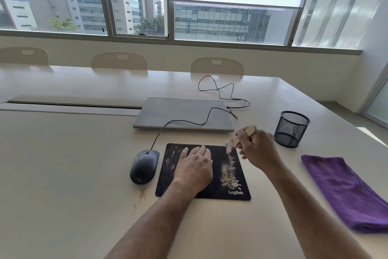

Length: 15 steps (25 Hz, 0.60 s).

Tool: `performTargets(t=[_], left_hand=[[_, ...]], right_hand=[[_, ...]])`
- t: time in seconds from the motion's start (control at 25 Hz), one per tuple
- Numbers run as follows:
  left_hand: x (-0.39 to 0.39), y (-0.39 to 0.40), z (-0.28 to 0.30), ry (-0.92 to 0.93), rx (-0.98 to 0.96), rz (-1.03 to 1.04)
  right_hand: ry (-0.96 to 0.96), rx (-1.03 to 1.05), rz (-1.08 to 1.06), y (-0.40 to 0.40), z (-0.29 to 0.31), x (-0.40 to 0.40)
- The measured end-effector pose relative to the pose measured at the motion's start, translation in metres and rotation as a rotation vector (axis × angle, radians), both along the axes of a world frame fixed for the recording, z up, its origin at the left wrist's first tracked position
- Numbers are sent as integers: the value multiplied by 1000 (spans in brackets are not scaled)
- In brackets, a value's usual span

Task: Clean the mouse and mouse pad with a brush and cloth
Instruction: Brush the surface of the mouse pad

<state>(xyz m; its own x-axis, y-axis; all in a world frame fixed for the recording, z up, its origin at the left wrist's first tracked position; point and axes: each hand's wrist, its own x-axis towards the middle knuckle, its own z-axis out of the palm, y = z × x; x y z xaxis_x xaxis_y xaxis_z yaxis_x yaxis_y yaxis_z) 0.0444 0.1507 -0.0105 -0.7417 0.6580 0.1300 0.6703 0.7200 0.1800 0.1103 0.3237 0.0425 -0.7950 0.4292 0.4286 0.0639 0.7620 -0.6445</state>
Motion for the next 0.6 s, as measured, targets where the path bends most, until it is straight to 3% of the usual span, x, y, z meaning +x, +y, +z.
performTargets(t=[0.12,0.24,0.32,0.44,0.6], left_hand=[[0,0,-1,-3,-6,5],[0,1,0,0,-9,2],[0,1,0,5,-10,-1],[0,1,-1,0,-6,2],[0,1,0,5,-6,-1]], right_hand=[[-111,6,43,-1,2,4],[-23,-99,-3,5,6,6],[-2,-44,3,2,2,7],[-133,25,49,0,1,9],[5,-84,-10,5,4,11]])
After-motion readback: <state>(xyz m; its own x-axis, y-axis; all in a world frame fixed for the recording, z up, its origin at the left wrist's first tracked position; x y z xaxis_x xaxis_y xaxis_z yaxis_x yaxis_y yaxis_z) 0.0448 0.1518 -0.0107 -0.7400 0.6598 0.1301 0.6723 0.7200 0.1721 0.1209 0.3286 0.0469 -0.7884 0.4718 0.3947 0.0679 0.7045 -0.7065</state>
